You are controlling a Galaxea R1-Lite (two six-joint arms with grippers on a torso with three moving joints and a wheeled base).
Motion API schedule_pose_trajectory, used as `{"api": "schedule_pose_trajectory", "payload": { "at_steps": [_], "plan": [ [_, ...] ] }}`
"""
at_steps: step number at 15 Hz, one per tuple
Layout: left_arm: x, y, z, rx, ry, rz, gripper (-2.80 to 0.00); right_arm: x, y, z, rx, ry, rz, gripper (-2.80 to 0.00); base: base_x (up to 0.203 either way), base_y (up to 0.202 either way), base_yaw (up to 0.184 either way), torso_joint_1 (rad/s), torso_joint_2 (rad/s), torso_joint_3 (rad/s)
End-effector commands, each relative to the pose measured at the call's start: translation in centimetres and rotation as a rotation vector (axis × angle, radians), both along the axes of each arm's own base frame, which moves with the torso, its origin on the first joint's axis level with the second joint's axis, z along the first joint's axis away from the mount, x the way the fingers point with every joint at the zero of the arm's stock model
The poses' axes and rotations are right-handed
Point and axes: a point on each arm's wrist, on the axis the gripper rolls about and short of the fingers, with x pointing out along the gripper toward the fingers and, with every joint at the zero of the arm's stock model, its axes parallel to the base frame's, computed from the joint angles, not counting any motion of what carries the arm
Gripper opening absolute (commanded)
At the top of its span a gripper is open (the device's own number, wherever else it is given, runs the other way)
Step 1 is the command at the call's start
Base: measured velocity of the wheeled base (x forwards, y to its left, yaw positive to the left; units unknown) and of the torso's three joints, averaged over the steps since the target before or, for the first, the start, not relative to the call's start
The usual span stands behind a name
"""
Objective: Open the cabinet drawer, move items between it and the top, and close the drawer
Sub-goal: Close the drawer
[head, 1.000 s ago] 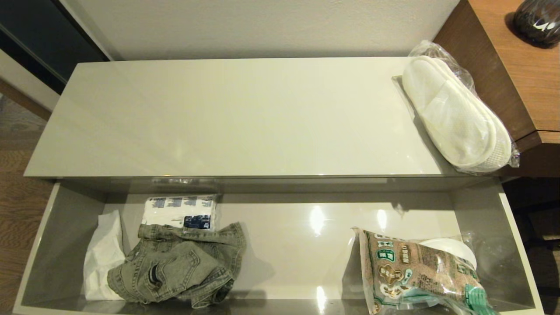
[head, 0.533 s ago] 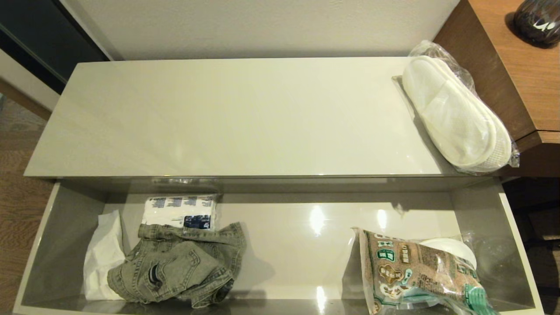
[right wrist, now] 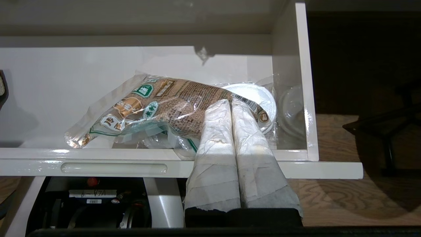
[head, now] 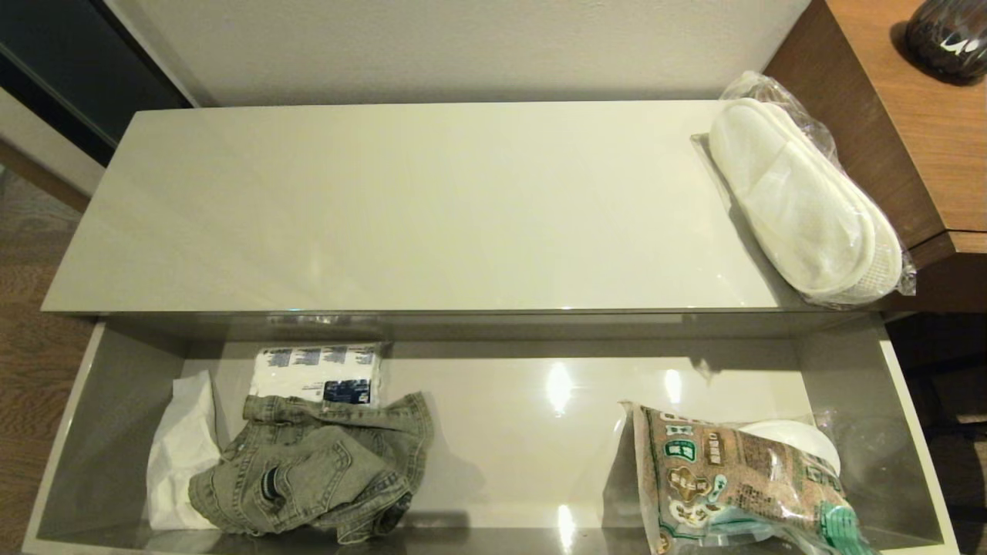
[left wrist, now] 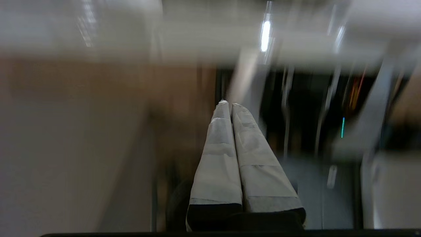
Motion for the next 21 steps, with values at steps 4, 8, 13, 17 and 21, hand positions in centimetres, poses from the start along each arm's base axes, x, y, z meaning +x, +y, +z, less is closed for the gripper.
{"api": "schedule_pose_trajectory", "payload": {
  "at_steps": [4,8,13,17,21],
  "plan": [
    [2.1,-0.1,-4.0,-0.075,0.299,-0.003,-2.8,0.0,0.0,0.0,0.0,0.004,0.001,-2.8,0.0,0.0,0.0,0.0,0.0,0.0],
    [2.6,-0.1,-3.6,-0.118,0.497,0.065,-2.8,0.0,0.0,0.0,0.0,0.004,0.001,-2.8,0.0,0.0,0.0,0.0,0.0,0.0],
    [1.9,-0.1,-2.8,-0.091,0.665,0.069,-2.8,0.0,0.0,0.0,0.0,0.004,0.001,-2.8,0.0,0.0,0.0,0.0,0.0,0.0],
    [1.9,-0.4,-1.7,-0.21,0.634,0.004,-2.8,0.0,0.0,0.0,0.0,0.004,0.001,-2.8,0.0,0.0,0.0,0.0,0.0,0.0],
    [0.4,-1.0,-0.3,-0.48,0.29,-0.151,-2.8,0.0,0.0,0.0,0.0,0.004,0.001,-2.8,0.0,0.0,0.0,0.0,0.0,0.0]
  ]
}}
